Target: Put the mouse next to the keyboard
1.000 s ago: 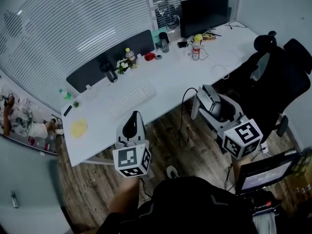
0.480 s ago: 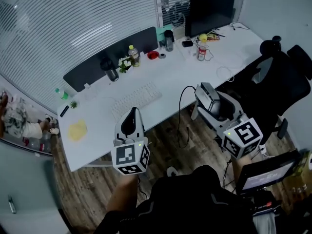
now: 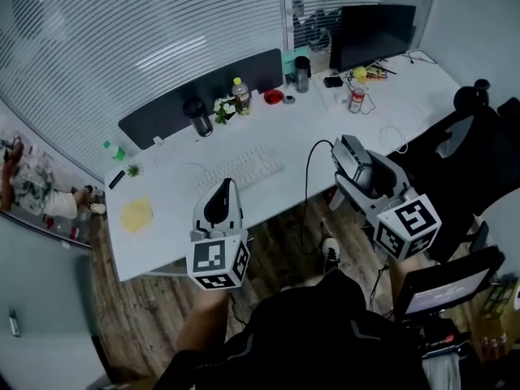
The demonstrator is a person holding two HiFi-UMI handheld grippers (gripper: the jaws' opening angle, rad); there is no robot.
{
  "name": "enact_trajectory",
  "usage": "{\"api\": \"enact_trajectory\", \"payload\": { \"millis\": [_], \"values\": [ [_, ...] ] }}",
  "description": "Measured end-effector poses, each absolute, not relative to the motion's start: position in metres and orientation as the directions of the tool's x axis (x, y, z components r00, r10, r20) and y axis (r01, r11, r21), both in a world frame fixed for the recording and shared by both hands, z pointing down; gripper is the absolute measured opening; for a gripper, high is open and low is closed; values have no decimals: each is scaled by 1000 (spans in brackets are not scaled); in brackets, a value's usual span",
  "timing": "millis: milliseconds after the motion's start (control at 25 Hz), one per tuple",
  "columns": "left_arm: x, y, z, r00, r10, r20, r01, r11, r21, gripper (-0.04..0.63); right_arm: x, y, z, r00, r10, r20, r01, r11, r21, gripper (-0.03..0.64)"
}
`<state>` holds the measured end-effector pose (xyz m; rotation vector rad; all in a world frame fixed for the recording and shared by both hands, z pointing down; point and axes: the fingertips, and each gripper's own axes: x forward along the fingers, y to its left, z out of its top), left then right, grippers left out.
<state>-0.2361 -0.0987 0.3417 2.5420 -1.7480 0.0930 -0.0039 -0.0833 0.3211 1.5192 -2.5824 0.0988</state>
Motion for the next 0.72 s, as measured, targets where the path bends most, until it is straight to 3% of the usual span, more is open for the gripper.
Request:
{"api": "enact_trajectory", "payload": {
  "millis": [720],
  "values": [
    [-181, -224, 331, 183, -977, 106, -983, -183, 9, 31, 47, -258, 323, -619, -769, 158, -781, 624, -21, 291]
  ]
}}
